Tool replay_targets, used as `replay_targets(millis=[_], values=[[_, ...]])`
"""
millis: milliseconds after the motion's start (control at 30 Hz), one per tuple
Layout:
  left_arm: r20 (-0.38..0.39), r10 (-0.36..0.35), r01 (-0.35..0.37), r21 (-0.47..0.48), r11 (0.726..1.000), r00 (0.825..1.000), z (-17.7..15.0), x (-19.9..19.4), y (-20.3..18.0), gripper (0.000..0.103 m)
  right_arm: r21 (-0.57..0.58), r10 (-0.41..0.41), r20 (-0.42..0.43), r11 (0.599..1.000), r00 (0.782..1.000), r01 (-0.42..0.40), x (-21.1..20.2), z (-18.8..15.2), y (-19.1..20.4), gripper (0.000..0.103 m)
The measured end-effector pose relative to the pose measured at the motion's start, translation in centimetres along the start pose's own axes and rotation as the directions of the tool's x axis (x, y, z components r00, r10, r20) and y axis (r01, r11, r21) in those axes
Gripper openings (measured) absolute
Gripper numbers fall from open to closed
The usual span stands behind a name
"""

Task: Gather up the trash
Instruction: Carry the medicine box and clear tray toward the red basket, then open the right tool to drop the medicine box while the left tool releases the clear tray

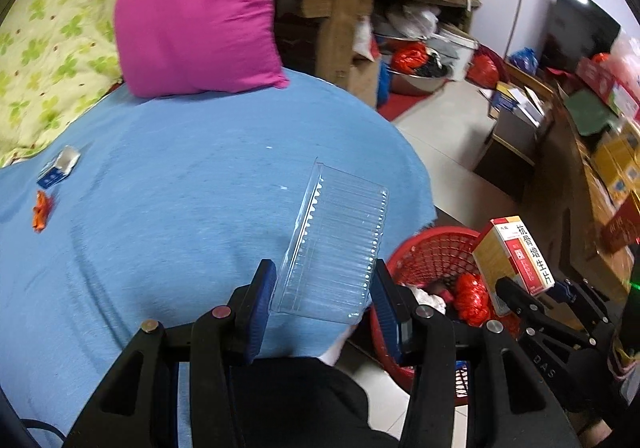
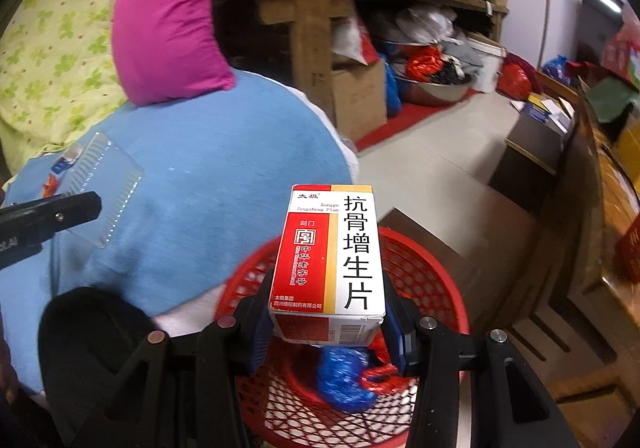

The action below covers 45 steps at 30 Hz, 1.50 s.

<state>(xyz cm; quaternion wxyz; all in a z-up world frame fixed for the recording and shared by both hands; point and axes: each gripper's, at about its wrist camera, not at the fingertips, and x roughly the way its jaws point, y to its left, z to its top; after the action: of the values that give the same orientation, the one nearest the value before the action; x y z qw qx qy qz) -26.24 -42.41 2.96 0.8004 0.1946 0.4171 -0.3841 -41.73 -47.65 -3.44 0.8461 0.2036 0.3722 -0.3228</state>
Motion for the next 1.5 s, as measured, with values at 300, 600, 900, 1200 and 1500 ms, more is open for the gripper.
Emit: replay_targets(millis=[300, 600, 900, 1200, 1500], values=[[-0.02, -0.032, 0.033, 0.049, 0.998, 0.999, 0.0, 0.8, -2.2, 0.049, 0.033, -0.027, -0.042, 0.999, 0.999, 0.028, 1.1, -1.3, -2.1, 0.049], [-0.034, -0.039, 0.041, 0.069, 0.997, 0.999, 0.2, 1.4, -3.4, 0.049, 0.05, -0.024, -0.068, 0.998, 0.997, 0.027, 2.2, -1.4, -2.9, 0.051], [-0.062, -0.048, 0.053, 0.082, 0.995, 0.997, 0.5, 2.8, -4.5, 0.049, 0.065, -0.029, -0.061, 0.997, 0.998, 0.033, 2.4, -1.2, -3.5, 0.073], [-0.118, -0.069, 0.082, 0.106, 0.991, 0.991, 0.1, 4.5, -5.7, 0.05, 0.086, -0.04, -0.02, 0.995, 0.999, 0.042, 1.7, -0.6, -4.6, 0.073], [-0.161, -0.086, 0.109, 0.135, 0.985, 0.983, -0.3, 5.5, -7.7, 0.05, 0.111, -0.05, 0.018, 0.993, 0.999, 0.048, 0.3, -0.2, -5.8, 0.074]])
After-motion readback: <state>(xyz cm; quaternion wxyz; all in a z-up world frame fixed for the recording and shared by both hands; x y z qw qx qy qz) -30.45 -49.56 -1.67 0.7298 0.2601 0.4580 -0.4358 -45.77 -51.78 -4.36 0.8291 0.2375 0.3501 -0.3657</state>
